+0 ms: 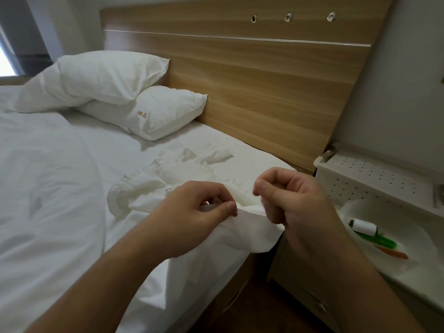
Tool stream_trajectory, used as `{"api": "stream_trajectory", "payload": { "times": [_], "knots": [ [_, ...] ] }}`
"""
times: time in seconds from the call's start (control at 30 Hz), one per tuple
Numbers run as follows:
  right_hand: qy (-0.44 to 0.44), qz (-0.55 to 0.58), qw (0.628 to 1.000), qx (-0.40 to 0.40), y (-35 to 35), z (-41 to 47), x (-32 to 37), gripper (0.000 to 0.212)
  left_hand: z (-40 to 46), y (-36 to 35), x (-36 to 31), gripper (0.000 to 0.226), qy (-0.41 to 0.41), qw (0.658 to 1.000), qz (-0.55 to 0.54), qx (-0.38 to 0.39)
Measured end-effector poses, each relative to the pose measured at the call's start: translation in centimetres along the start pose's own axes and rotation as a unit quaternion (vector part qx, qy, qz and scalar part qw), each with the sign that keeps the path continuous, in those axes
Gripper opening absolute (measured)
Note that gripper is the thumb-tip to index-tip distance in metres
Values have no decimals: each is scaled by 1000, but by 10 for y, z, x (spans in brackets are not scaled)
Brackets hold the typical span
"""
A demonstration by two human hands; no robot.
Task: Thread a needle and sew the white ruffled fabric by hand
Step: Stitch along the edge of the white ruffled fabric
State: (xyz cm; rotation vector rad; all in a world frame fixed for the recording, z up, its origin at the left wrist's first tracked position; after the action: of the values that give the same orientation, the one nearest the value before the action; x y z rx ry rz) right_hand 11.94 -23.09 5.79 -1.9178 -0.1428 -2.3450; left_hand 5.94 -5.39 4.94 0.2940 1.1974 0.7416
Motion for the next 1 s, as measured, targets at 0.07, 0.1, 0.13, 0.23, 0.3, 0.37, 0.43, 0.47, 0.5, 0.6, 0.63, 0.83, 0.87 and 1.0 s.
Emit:
{"api": "stream_trajectory", "payload": {
  "times": [0.07,0.1,0.13,0.23,0.3,0.37,0.43,0.47,0.5,0.6,0.63,0.83,0.87,1.0],
  "knots": [
    [-34,88,996,-6,4,2,1,16,0,1,1,18,8,1000,6,-3],
    [-46,125,991,-10,6,3,0,16,0,1,2,18,12,1000,7,-4],
    [-58,157,986,-18,8,4,0,16,0,2,2,18,15,1000,8,-5],
    [-55,134,985,-91,20,7,-3,19,0,1,3,19,18,1000,7,-6],
    [19,-41,983,-176,32,7,0,16,-1,1,3,19,18,1000,5,-6],
    [75,-147,963,-214,33,4,5,15,0,1,2,19,18,1000,6,-6],
    [96,-145,967,-185,28,1,7,31,0,1,3,19,15,1000,7,-6],
    [110,-139,973,-151,23,0,9,33,0,1,3,19,12,1000,6,-8],
    [122,-141,977,-98,16,-1,10,31,0,0,3,18,7,1000,6,-9],
    [139,-188,971,47,-8,-6,4,9,1,0,0,16,-3,1000,0,-8],
    [142,-210,965,65,-14,-7,0,4,0,0,0,16,-4,1000,-4,-6],
    [154,-233,960,13,-11,-3,-3,15,0,1,-1,17,-6,1000,11,-10],
    [149,-216,965,10,-9,-3,-1,15,0,1,-1,17,-2,1000,14,-9],
    [84,-104,991,-7,-2,-2,2,21,0,0,3,16,9,1000,26,-8]
  ]
}}
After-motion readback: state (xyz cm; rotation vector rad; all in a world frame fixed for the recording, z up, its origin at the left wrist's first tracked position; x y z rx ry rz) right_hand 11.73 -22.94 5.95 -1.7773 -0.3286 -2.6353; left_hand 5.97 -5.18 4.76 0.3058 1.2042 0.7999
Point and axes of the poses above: each hand's wrist, its own z-axis towards the middle knuckle, its own y-axis out of the back of the hand, x = y × z, the point moved 6 cm from there along z, towards the middle knuckle, and after that the axes turned 15 degrees about -x, right-handed, at the moved point
